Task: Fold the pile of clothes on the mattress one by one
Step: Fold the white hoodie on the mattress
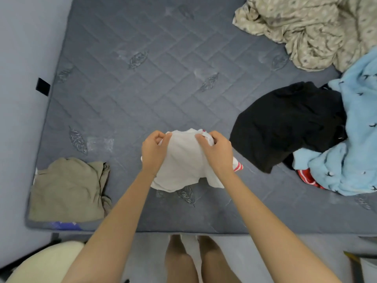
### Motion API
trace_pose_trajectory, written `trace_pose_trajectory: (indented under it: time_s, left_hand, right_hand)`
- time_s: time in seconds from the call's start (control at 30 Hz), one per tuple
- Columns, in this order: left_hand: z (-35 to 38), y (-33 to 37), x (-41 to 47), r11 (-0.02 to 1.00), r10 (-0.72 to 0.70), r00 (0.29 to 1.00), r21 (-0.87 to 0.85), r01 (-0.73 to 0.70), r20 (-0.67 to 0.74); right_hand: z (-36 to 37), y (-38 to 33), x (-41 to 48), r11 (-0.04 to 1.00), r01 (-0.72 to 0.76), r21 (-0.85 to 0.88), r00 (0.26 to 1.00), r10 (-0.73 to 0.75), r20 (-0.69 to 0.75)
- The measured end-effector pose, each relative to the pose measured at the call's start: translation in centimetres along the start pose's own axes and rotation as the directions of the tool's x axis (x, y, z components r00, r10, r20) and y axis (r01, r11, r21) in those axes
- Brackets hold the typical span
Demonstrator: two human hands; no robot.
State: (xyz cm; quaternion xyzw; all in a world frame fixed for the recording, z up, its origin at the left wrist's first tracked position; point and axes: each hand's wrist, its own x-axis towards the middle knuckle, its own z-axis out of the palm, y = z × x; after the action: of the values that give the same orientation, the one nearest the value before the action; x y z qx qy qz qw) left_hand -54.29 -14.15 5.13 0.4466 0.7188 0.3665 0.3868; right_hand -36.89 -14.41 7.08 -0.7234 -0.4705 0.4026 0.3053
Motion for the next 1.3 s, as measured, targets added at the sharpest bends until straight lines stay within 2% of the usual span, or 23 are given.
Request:
trace_pose_trajectory:
  time_s: [0.27, 0.4, 0.47, 0.57, 0.63, 0.7, 0.8, 0.87, 0.93, 1.03, 1.17, 1.3]
  left_hand:
    - [2.7, -9.6, 3.5, 0.987, -0.123, 0.983, 0.123, 0.106, 0.134]
    - [3.2, -14.8, 4.9, 0.937, -0.203, 0.964, 0.32, 0.14, 0.173]
    - [3.1, -15.7, 5.7, 0.918, -0.215, 0.968, 0.365, 0.154, 0.133]
    - [3.2, -15.1, 7.8, 0.94, -0.128, 0.991, 0.324, 0.107, 0.045]
    - [3.8, -14.2, 9.8, 0.956, -0.099, 0.993, 0.282, 0.078, 0.06]
    - [5.0, -14.2, 11.9, 0.963, -0.143, 0.979, 0.25, 0.103, 0.149]
    - [7.5, -15.9, 14.8, 0.948, -0.281, 0.905, 0.238, 0.211, 0.318]
    - [9.3, -17.2, 16.0, 0.923, -0.358, 0.863, 0.273, 0.27, 0.357]
    - [10.7, -18.1, 16.6, 0.897, -0.394, 0.852, 0.347, 0.275, 0.344]
    - [11.5, -19.0, 17.0, 0.896, -0.334, 0.884, 0.402, 0.189, 0.327]
    - [10.6, -18.8, 16.3, 0.968, -0.199, 0.93, 0.21, 0.137, 0.308]
    - [9.3, -16.4, 14.1, 0.993, -0.1, 0.953, 0.087, 0.078, 0.286]
  right_hand:
    - [6.3, 9.2, 2.7, 0.991, -0.074, -0.115, 0.996, 0.079, 0.042]
    - [9.0, 13.7, 4.4, 0.973, 0.029, -0.229, 0.994, -0.005, 0.108]
    - [9.3, 14.3, 5.1, 0.983, 0.006, -0.183, 0.999, 0.003, 0.047]
    - [8.6, 14.0, 6.8, 0.998, -0.039, -0.039, 0.992, 0.034, -0.123]
    - [8.2, 14.3, 8.9, 0.994, -0.105, -0.013, 0.981, 0.101, -0.166]
    - [8.2, 15.0, 11.2, 0.971, -0.239, -0.021, 0.966, 0.235, -0.107]
    - [9.1, 16.9, 13.9, 0.909, -0.414, -0.041, 0.908, 0.416, 0.054]
    - [10.2, 18.1, 14.8, 0.888, -0.459, -0.027, 0.88, 0.459, 0.121]
    - [11.3, 19.0, 15.2, 0.879, -0.477, -0.006, 0.867, 0.471, 0.164]
    - [12.6, 19.6, 15.1, 0.893, -0.444, -0.067, 0.879, 0.449, 0.159]
    - [12.6, 18.1, 14.6, 0.89, -0.454, 0.044, 0.876, 0.436, 0.205]
    - [11.6, 15.3, 13.1, 0.907, -0.398, 0.142, 0.916, 0.384, 0.116]
